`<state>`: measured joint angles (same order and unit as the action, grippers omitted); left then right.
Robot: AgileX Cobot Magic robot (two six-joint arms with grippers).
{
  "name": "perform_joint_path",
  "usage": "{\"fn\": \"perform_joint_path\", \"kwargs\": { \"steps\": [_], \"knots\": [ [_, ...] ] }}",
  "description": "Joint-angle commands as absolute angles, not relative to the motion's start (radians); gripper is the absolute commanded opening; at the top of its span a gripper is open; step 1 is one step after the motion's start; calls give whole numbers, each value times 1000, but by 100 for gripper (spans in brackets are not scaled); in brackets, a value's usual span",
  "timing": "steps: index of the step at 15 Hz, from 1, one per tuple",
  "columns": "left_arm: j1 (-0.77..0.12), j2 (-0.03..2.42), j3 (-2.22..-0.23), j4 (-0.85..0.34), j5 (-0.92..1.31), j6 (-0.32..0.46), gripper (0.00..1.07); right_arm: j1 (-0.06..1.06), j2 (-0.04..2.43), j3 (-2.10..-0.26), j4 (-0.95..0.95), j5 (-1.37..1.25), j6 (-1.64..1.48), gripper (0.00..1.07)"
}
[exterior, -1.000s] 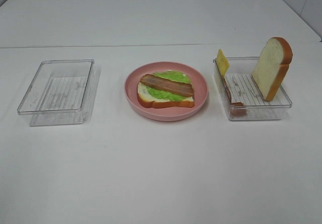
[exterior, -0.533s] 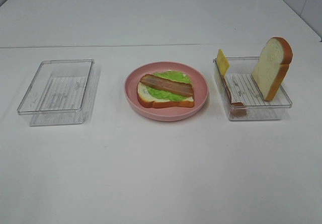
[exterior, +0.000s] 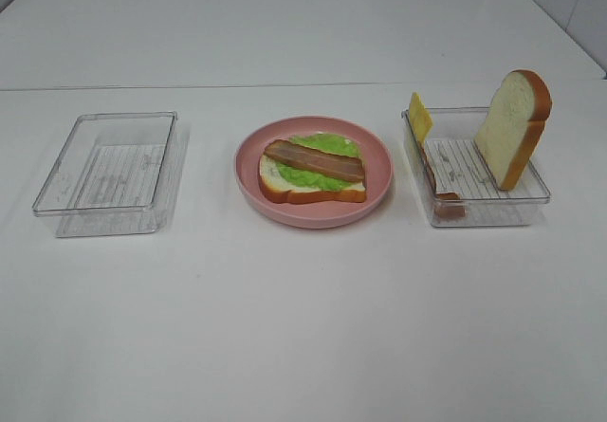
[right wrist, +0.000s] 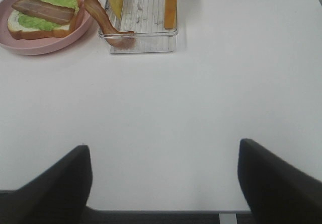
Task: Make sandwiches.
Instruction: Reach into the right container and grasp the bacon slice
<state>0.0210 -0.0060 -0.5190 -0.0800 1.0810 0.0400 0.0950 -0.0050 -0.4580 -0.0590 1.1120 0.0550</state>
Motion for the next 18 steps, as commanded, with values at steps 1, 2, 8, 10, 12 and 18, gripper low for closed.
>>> {"fn": "perform_joint_path", "kwargs": {
  "steps": [1,2,8,10,12,18],
  "knots": [
    [31,-28,-517,-87,1070,32,100,95,-25,-454,-92,1104,52,78],
    [68,-28,-517,-87,1070,32,100,95,-25,-454,-99,1104,52,78],
    [96,-28,-517,-87,1070,32,100,95,194,-527,-87,1103,52,78],
    [96,-28,-517,-87,1070,32,100,95,506,-654,-87,1100,52,78],
    [96,-28,-517,-87,1070,32,100,95,835,-797,-87,1099,84,78],
    [96,-28,-517,-87,1070,32,100,133,1552,-1317,-65,1145,136,90]
  ]
}}
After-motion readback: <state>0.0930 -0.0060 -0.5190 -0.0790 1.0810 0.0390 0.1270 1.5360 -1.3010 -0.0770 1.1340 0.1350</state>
